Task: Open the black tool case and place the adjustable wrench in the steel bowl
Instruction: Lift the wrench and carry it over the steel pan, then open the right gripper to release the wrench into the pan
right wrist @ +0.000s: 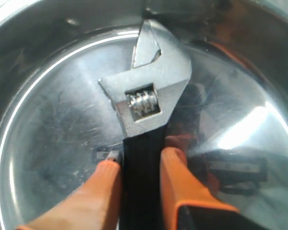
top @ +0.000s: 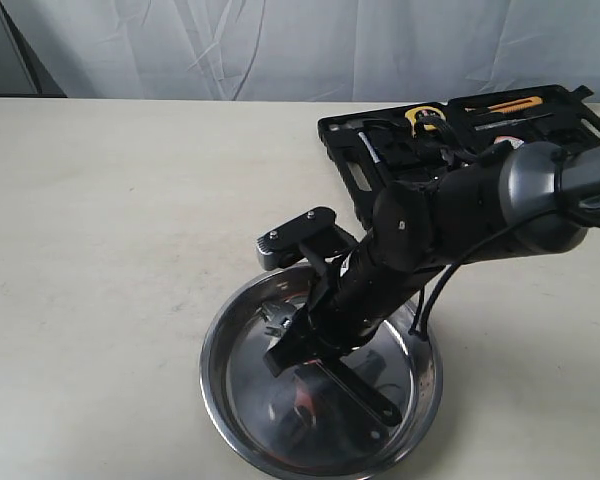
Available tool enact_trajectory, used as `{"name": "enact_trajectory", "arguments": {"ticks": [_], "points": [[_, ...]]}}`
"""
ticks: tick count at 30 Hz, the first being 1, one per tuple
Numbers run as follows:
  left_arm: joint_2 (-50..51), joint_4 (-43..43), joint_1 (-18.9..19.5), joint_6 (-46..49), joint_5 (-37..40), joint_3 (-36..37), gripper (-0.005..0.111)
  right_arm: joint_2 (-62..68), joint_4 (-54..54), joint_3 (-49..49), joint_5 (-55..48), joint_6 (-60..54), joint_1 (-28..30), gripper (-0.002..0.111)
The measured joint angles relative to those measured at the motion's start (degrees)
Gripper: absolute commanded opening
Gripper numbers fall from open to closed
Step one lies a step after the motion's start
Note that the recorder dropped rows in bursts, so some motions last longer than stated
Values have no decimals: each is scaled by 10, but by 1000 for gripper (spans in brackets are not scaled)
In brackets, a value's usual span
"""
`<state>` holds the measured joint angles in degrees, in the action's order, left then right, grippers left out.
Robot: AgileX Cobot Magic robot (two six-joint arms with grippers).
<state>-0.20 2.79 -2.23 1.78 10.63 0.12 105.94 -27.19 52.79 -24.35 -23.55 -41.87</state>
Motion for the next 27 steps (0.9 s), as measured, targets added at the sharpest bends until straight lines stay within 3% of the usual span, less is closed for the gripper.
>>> {"name": "enact_trajectory", "arguments": {"ticks": [9,11,15,18,20,22,26,27], "points": [[0,0,0,0,0,0,0,0,1,0,0,2,0,1],[0,0,0,0,0,0,0,0,1,0,0,2,0,10],[0,0,0,0,0,0,0,0,1,0,0,2,0,41],[0,0,0,0,0,0,0,0,1,0,0,3,0,50],[0,0,0,0,0,0,0,0,1,0,-2,7,0,47],[0,0,0,0,0,0,0,-1,1,0,-6,10,0,37],[0,0,0,0,0,0,0,-22,1,0,-13,11,0,2],[0,0,0,0,0,0,0,-33,1,0,-15,12,0,0]]}}
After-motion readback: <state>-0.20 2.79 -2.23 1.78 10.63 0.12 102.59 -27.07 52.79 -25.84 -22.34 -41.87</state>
